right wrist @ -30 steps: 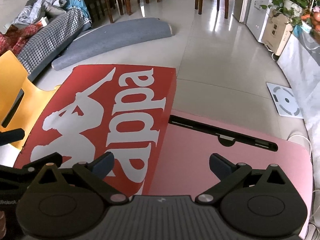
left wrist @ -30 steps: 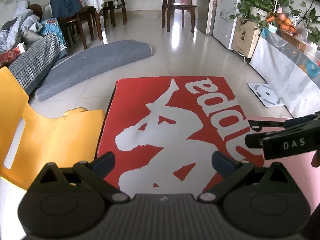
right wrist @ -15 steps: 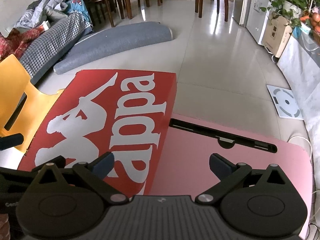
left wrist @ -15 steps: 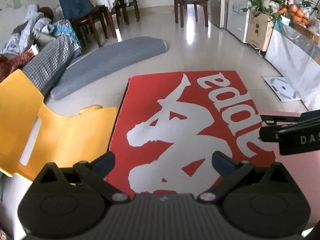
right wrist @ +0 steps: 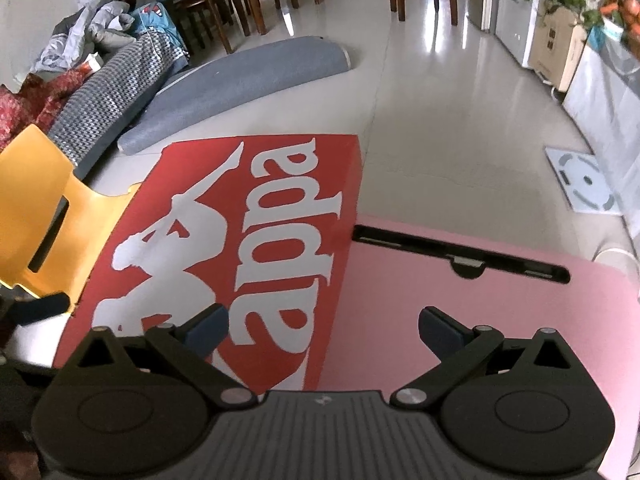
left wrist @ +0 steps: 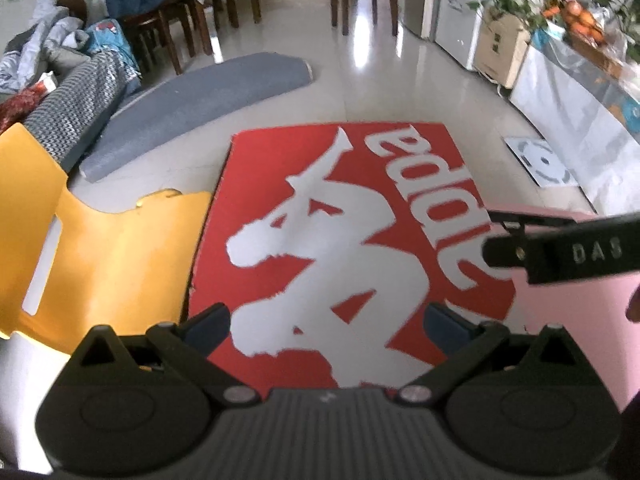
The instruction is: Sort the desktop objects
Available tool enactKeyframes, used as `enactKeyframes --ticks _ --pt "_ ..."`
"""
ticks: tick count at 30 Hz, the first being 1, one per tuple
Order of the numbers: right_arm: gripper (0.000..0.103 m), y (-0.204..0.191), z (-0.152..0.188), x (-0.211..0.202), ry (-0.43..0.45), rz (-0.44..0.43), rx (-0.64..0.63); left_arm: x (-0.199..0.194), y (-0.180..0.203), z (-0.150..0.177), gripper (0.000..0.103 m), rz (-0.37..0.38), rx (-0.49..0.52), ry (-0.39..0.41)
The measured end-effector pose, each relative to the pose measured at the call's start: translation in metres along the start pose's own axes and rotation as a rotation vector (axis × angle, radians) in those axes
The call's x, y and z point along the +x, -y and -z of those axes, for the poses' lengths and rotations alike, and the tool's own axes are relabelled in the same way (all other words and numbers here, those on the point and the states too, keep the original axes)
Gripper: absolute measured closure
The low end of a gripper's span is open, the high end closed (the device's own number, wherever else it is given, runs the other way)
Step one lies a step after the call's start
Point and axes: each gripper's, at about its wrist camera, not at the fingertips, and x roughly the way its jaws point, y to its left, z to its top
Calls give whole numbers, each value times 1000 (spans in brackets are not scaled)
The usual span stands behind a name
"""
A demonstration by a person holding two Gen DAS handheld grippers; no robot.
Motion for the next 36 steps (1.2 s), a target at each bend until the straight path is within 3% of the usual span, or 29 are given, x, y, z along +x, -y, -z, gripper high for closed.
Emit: enactKeyframes --ticks 23,36 --pt "1 -18 7 -11 16 52 -29 -20 8 19 0 46 -45 -26" --pt "1 -8 2 -14 -6 21 3 -24 8 22 0 66 -77 -34"
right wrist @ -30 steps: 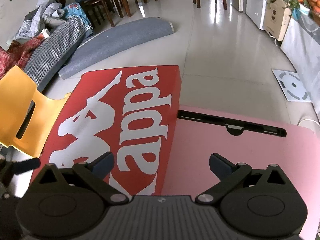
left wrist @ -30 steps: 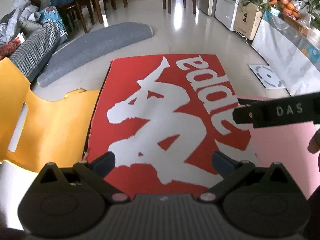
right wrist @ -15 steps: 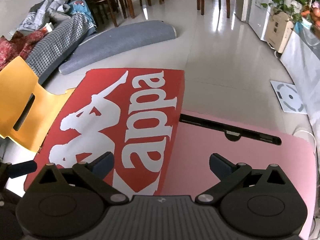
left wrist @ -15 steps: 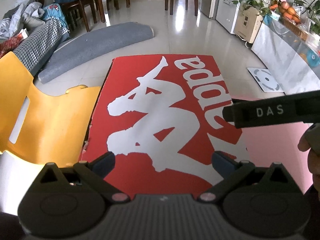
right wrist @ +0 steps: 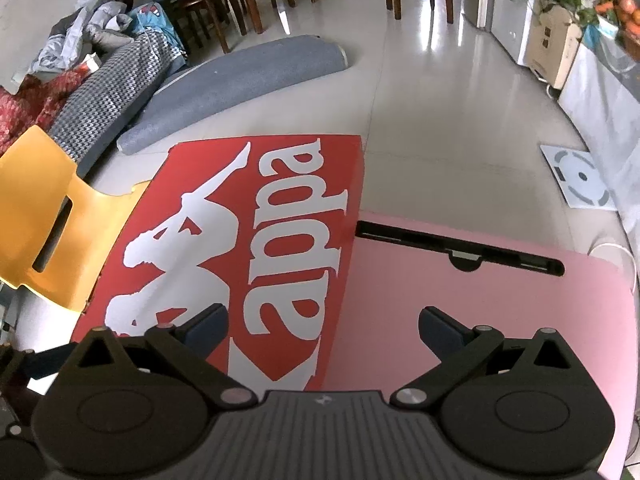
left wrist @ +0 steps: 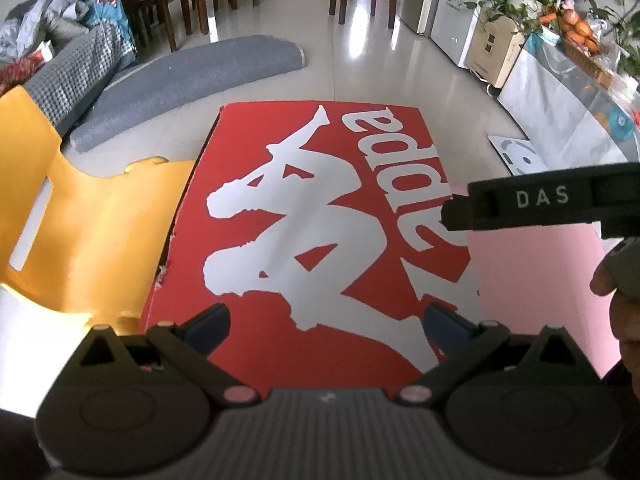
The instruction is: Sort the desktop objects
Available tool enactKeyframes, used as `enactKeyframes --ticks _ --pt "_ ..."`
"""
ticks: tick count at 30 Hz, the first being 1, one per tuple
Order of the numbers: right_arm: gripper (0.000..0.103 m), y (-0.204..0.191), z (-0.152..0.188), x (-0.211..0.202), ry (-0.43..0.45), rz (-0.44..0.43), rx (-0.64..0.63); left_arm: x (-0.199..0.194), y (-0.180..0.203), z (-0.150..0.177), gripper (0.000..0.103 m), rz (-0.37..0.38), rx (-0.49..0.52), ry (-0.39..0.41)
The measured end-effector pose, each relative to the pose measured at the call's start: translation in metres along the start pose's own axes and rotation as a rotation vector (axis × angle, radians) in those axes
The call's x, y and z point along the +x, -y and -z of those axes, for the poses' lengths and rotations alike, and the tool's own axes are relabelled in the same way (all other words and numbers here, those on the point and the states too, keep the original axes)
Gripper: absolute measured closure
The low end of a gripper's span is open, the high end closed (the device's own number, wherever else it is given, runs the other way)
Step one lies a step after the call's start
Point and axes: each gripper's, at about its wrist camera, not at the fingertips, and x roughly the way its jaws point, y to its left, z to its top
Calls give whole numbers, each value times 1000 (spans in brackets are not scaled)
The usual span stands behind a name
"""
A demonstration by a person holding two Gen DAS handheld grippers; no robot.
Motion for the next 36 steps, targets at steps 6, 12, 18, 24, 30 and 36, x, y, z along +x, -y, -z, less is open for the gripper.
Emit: enactKeyframes --ticks 6,12,18,24,30,36 --pt "1 -5 1 0 -3 2 -41 0 -1 0 0 -21 10 3" --pt "1 -9 3 1 -9 1 -61 -2 7 1 0 -61 69 7" --pt "1 -8 3 1 -11 3 -57 -2 8 2 0 -52 73 4" --pt "1 -9 4 2 -17 3 -62 -2 6 3 0 -40 62 -6" --pt "1 -10 4 3 -22 3 -68 -3 6 4 0 -28 65 -7" --pt "1 -11 6 4 -40 -20 -62 -2 3 5 0 -49 60 -2"
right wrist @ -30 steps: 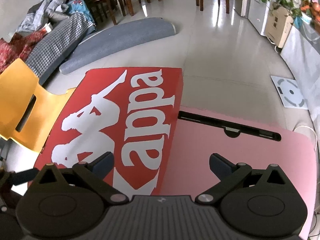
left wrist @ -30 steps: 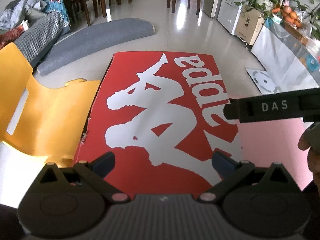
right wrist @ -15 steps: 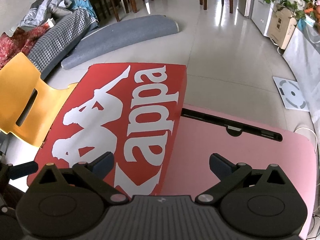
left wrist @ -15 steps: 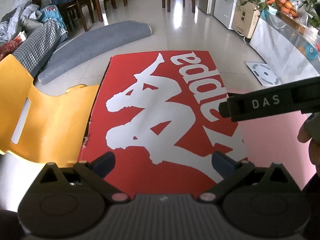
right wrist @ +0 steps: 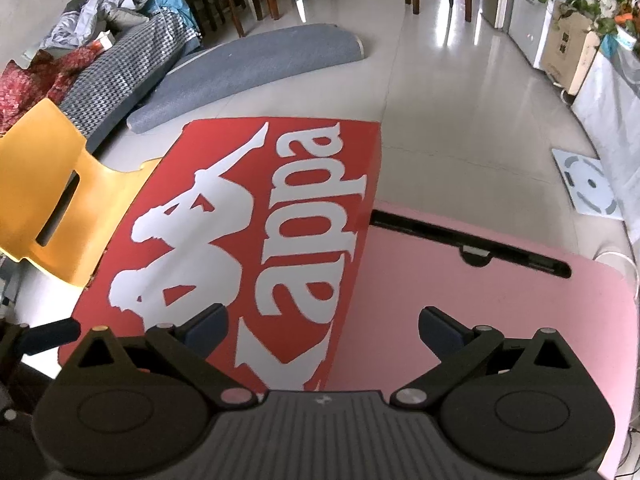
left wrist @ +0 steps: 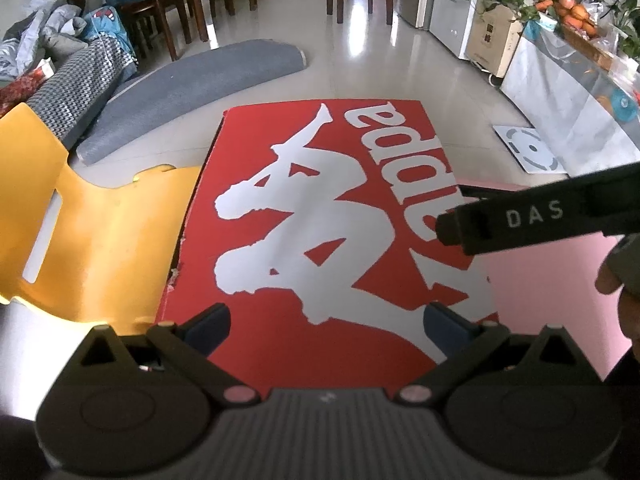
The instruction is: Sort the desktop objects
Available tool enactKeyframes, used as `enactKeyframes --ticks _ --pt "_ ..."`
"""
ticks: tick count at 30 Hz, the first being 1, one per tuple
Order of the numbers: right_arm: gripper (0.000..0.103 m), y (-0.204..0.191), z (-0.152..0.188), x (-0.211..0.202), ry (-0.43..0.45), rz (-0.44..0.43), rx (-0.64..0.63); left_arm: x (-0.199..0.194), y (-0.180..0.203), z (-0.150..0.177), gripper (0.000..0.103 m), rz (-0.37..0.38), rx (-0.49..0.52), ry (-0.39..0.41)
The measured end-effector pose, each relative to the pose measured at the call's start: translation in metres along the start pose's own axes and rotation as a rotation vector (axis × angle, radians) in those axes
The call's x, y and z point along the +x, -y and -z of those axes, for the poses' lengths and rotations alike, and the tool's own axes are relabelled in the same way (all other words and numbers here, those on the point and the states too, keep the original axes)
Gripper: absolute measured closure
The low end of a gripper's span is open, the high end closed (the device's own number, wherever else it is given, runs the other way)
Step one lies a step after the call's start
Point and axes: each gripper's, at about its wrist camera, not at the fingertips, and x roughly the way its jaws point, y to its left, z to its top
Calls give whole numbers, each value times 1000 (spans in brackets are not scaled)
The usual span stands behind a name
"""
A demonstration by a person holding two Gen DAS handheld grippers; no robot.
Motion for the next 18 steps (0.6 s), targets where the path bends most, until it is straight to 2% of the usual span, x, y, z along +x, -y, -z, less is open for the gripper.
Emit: enactKeyframes --ticks 13,18 --pt "1 -1 7 3 -27 2 23 -1 -7 3 0 16 1 -12" --pt "1 6 11 1 -33 1 75 3 -7 5 0 19 -6 -62"
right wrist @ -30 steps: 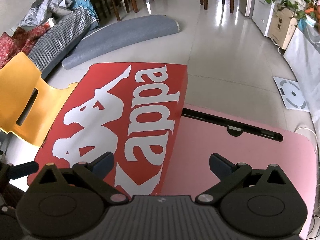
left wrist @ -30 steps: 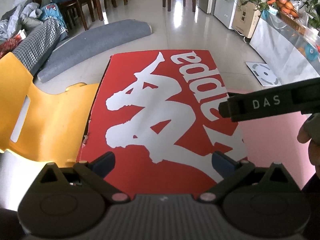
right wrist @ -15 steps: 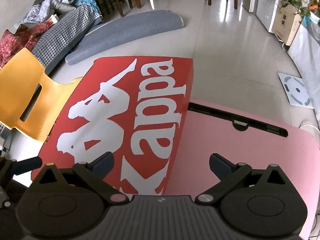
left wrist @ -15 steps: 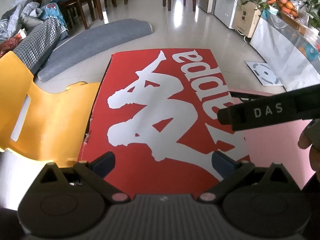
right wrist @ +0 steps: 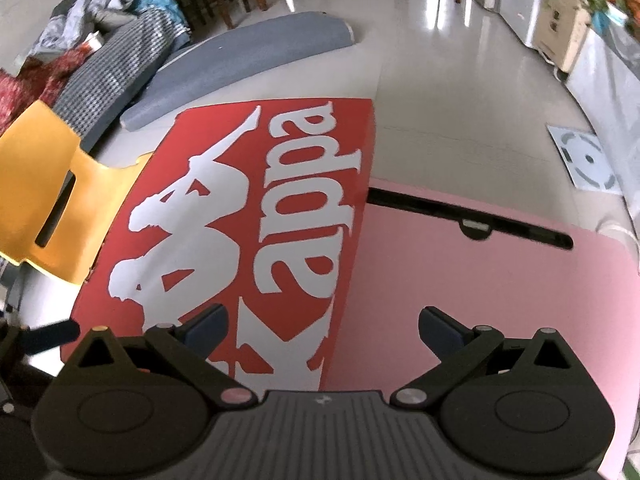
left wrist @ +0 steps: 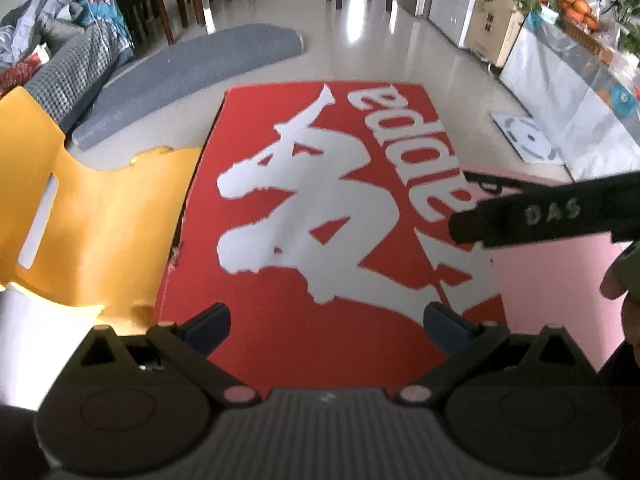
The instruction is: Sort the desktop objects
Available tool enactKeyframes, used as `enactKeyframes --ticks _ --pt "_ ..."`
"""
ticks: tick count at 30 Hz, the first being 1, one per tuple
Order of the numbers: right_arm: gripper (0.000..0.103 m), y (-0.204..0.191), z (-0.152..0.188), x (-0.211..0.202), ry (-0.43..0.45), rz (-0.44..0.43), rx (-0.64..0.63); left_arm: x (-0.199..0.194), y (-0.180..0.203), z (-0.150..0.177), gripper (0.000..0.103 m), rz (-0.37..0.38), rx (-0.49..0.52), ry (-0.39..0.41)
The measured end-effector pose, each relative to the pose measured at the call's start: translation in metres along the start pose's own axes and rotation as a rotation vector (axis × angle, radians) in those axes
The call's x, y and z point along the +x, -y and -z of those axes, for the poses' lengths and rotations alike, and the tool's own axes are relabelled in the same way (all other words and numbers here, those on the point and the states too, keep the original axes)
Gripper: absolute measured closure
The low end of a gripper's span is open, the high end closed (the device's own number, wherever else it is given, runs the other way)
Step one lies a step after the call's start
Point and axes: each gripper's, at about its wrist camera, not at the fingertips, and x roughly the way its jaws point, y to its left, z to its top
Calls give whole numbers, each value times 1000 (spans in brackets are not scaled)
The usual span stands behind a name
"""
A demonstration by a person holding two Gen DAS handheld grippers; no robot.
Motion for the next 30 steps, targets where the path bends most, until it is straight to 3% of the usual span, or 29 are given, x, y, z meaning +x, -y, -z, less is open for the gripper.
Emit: enactKeyframes --ticks 18,30 --pt "1 -3 17 -7 -16 -49 47 -8 -4 7 0 -31 -13 21" --pt "1 -11 30 -12 -10 -30 66 -17 -4 18 0 3 12 35"
